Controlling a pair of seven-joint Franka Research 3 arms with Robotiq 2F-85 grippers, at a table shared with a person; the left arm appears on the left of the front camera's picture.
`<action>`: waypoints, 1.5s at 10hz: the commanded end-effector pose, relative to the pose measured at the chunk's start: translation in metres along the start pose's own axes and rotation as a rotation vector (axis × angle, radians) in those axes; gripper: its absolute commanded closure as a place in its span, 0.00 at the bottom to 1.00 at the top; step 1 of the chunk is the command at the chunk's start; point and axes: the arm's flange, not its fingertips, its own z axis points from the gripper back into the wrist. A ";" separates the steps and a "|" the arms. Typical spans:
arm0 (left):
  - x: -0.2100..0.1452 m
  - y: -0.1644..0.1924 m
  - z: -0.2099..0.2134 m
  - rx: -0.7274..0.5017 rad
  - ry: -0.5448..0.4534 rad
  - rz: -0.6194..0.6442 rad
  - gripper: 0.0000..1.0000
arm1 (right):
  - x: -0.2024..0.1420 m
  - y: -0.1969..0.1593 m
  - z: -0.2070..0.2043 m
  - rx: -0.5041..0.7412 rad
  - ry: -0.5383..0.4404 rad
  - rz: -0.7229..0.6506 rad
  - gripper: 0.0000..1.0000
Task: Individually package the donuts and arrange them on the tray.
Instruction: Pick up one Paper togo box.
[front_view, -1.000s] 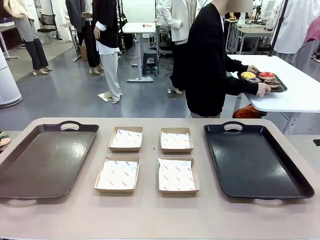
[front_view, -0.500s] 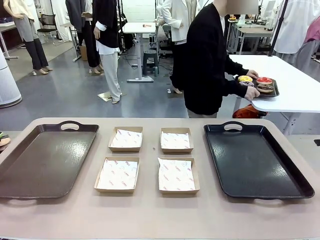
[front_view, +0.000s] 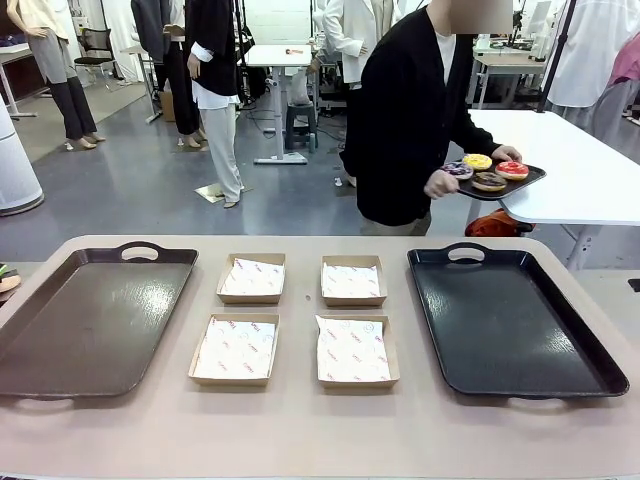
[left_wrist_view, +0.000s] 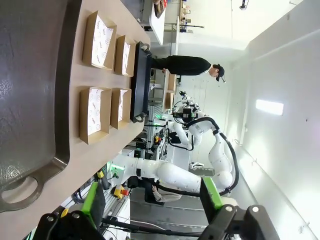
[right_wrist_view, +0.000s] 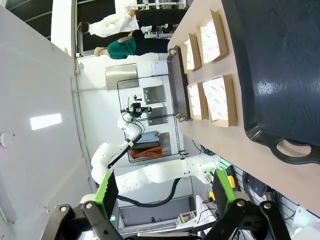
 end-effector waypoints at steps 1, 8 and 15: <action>0.000 -0.001 0.001 -0.009 -0.006 0.005 0.00 | 0.002 0.001 -0.001 0.009 -0.009 0.002 0.00; 0.000 -0.001 0.001 -0.009 -0.006 0.005 0.00 | 0.002 0.001 -0.001 0.009 -0.009 0.002 0.00; 0.000 -0.001 0.001 -0.009 -0.006 0.005 0.00 | 0.002 0.001 -0.001 0.009 -0.009 0.002 0.00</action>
